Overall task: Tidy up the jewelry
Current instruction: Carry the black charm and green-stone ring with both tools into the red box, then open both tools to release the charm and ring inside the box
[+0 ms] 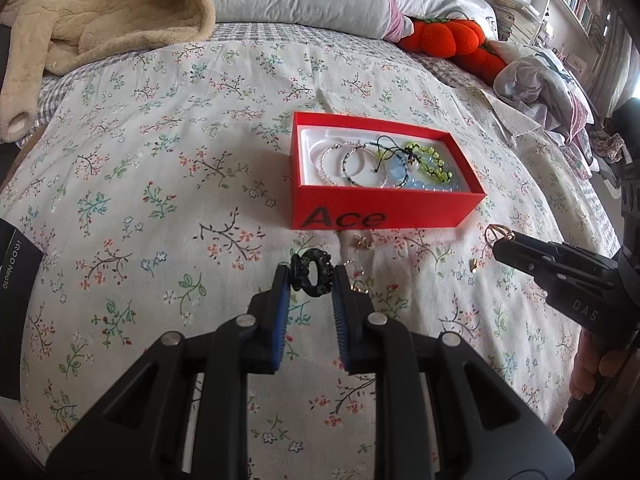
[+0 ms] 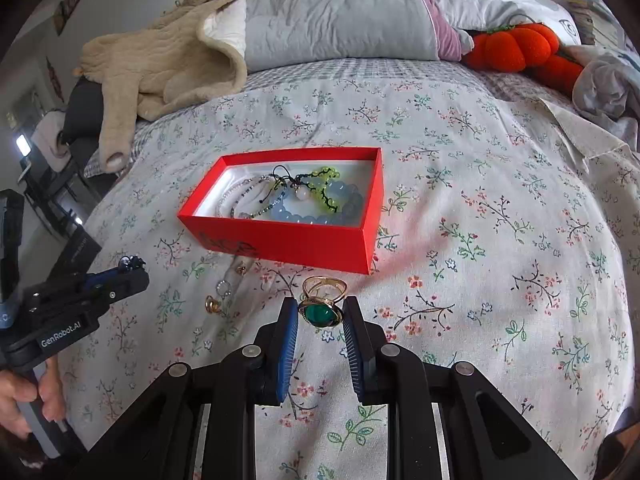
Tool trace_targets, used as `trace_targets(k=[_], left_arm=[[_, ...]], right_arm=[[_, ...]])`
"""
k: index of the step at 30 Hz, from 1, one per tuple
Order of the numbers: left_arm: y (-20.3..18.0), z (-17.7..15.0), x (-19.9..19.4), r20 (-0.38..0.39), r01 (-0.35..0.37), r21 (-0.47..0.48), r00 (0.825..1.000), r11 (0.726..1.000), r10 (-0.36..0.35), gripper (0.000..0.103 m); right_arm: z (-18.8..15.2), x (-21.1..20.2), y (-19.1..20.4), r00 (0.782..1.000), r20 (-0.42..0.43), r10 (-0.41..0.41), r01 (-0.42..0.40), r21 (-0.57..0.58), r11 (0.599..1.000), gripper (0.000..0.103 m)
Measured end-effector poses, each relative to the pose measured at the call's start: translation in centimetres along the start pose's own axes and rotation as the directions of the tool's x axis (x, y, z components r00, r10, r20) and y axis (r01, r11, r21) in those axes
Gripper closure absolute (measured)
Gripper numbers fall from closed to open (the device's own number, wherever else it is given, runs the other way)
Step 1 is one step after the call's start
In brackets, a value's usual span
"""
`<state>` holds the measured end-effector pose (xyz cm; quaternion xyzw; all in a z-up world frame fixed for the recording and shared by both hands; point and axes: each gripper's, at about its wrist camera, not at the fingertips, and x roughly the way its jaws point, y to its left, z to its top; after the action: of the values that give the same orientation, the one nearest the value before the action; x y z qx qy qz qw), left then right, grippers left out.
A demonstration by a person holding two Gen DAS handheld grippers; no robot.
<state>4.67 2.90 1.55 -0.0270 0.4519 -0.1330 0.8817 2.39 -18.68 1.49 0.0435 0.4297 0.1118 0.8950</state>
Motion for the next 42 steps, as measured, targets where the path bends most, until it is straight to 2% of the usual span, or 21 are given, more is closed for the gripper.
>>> trace_targets(k=[13, 19, 26, 33, 36, 38, 42], left_arm=[[-2.0, 3.9, 0.8, 0.084, 0.052, -0.037, 0.995, 0.998, -0.049, 0.08], [-2.6, 4.8, 3.2, 0.102, 0.012, -0.006, 0.995, 1.0, -0.011, 0.08], [-2.3, 5.3, 5.8, 0.074, -0.01, -0.015, 0.997, 1.0, 0.011, 0.08], [-2.7, 5.5, 6.5, 0.071, -0.025, 0.002, 0.997, 1.0, 0.024, 0.08], [-2.7, 5.5, 6.4, 0.066, -0.032, 0.001, 0.997, 0.999, 0.032, 0.072], [-2.5, 5.6, 5.9, 0.076, -0.036, -0.009, 0.996, 0.999, 0.036, 0.062], [-2.2, 5.6, 4.9, 0.085, -0.041, -0.018, 0.995, 0.999, 0.043, 0.06]], right_arm=[[3.6, -0.1, 0.6, 0.998, 0.067, 0.023, -0.025, 0.031, 0.999, 0.08], [4.4, 1.2, -0.2, 0.998, 0.069, -0.004, 0.002, 0.03, 1.0, 0.08], [4.6, 2.6, -1.4, 0.999, 0.05, 0.0, -0.002, 0.04, 0.999, 0.08], [5.1, 3.3, -1.6, 0.999, 0.054, 0.005, -0.007, 0.029, 1.0, 0.08], [5.2, 3.4, -1.7, 0.998, 0.055, 0.012, -0.014, 0.04, 0.999, 0.08], [5.3, 3.5, -1.5, 0.998, 0.055, 0.015, -0.017, 0.037, 0.999, 0.08], [5.3, 3.6, -1.1, 0.998, 0.055, 0.012, -0.013, 0.027, 1.0, 0.08]])
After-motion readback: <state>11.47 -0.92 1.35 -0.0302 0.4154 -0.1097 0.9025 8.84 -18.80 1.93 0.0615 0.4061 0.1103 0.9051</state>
